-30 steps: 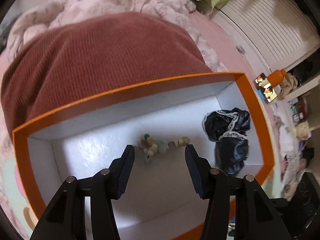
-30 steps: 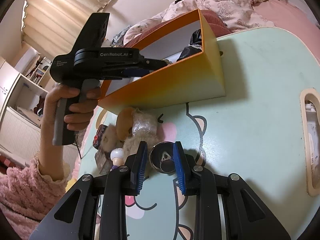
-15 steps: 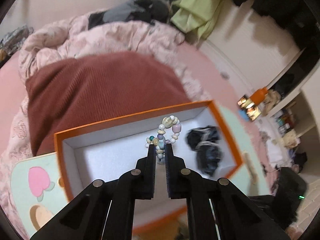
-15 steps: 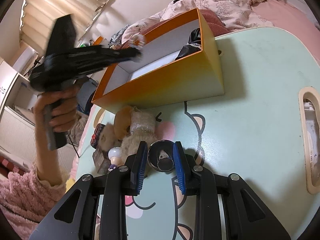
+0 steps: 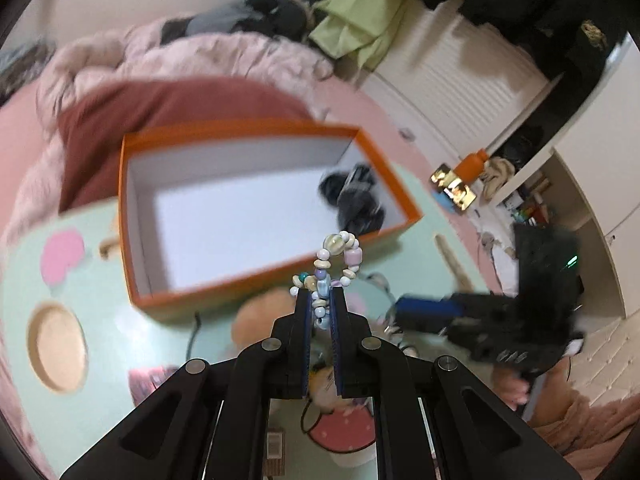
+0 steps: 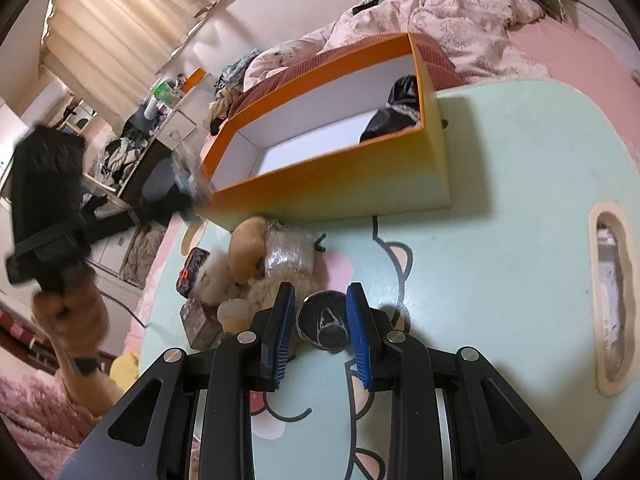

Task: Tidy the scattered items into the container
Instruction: 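Lift the beaded bracelet out of the box and set it on the table with left tool, then grasp the black cloth item in the box with right tool and set it on the table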

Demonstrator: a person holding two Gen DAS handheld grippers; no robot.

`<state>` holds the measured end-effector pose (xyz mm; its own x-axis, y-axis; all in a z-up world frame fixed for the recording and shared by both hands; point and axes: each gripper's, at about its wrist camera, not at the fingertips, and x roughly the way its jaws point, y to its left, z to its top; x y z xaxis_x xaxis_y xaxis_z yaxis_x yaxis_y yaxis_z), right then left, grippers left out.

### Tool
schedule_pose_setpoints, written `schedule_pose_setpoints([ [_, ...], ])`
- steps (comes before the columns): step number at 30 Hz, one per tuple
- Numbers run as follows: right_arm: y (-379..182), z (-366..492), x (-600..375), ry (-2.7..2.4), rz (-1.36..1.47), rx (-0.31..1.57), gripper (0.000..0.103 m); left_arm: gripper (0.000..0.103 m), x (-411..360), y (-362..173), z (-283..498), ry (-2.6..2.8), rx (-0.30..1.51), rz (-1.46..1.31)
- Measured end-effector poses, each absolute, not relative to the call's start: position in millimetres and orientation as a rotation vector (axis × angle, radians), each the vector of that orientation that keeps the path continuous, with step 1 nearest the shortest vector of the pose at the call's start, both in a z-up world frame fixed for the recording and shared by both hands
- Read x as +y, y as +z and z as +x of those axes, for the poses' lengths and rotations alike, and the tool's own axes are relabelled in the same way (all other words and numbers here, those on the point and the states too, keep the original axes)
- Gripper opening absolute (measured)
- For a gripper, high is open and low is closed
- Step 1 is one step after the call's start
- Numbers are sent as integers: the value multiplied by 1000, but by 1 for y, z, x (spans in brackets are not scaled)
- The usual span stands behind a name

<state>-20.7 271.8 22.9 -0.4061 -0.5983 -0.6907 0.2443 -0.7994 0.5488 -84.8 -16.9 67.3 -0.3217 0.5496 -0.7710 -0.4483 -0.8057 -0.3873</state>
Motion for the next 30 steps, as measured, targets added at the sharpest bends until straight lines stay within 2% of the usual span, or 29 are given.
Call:
schedule_pose_setpoints([
  [2,28,-22,270,-2236,1298,-473,28,9,-19,60,-80,2155,-155,-1315],
  [4,33,-23,269,-2248,1292,-461,28,20,-22,55,-77,2186,-170,-1314],
  [6,36,-26,269,-2263,1289,-450,28,55,-27,54,-75,2213,-200,-1306],
  [8,40,-28,267,-2279,1282,-431,28,65,-34,55,-72,2213,-250,-1285],
  [13,62,-39,268,-2314,1250,-381,28,67,-58,61,-66,2223,-391,-1225],
  [17,90,-61,272,-2441,1264,-246,28,67,-69,65,-61,2272,-411,-1196],
  [21,106,-97,259,-2542,1396,76,28,67,-73,64,-57,2263,-410,-1191],
  [23,104,-110,243,-2496,1444,223,28,67,-73,62,-56,2256,-413,-1191],
  [30,59,-152,198,-2366,1725,461,28,67,-75,59,-55,2213,-438,-1186],
])
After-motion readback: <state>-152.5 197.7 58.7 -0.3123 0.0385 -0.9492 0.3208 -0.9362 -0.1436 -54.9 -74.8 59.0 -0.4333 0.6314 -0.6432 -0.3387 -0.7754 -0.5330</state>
